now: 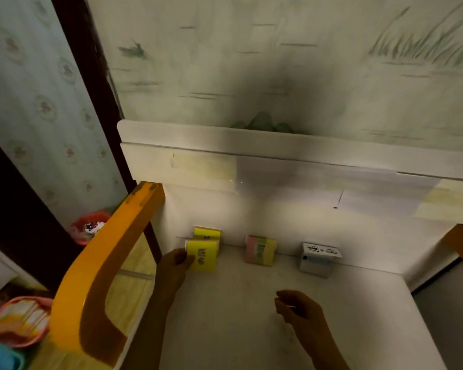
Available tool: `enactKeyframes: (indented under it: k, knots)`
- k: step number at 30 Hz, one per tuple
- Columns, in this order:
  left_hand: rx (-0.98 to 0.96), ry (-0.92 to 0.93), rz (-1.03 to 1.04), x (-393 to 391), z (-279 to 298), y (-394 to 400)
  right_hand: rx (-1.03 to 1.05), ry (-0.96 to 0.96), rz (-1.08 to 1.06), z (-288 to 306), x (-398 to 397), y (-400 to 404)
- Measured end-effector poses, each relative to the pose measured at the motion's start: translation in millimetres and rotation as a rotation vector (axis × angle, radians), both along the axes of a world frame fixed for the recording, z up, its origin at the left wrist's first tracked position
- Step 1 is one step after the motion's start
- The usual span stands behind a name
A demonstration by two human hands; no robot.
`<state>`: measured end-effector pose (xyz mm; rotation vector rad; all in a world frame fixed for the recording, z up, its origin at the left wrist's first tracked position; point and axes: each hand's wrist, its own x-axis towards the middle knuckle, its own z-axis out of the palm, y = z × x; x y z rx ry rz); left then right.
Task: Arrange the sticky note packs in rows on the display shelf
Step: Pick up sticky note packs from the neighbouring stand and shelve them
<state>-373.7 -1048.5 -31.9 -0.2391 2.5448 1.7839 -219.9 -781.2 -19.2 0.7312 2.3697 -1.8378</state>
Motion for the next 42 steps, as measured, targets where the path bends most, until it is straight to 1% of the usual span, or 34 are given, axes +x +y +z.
enactKeyframes:
  k: [3, 7, 12, 16, 21, 26, 30, 33, 40, 42]
  knots:
    - [-0.051, 0.011, -0.007, -17.2, -9.1, -1.8, 0.14, -0.009, 0.004, 0.0, 4.3, -0.9]
    - [-0.058, 0.007, -0.034, -33.8, -22.1, -2.0, 0.266, -0.004, 0.028, -0.3, 4.4, -3.9]
    - [-0.155, 0.087, -0.045, -39.9, -34.1, -1.9, 0.407, -0.005, 0.064, -2.5, 2.5, -4.1]
    - [-0.195, 0.156, 0.003, -35.6, -37.9, 3.2, 0.543, 0.013, 0.063, -5.1, 4.0, -5.1]
    - [-0.2, 0.209, 0.033, -32.1, -39.0, 11.0, 0.591, -0.019, 0.091, -2.1, 1.3, -9.4]
    - [-0.178, 0.222, 0.081, -31.0, -42.7, 15.2, 0.619, -0.029, 0.102, -2.1, 3.8, -11.0]
    - [-0.169, 0.242, 0.125, -29.2, -43.8, 19.1, 0.785, -0.035, 0.139, -3.9, 9.4, -9.1]
    - [-0.185, 0.254, 0.156, -26.4, -42.2, 22.6, 0.843, -0.043, 0.145, -2.0, 14.3, -9.4]
    - [-0.12, 0.206, 0.188, -26.8, -40.3, 19.6, 0.908, -0.058, 0.083, -0.6, 34.3, -15.2]
    - [-0.154, 0.196, 0.186, -23.5, -39.1, 18.7, 0.918, -0.062, 0.055, -1.9, 42.7, -16.1]
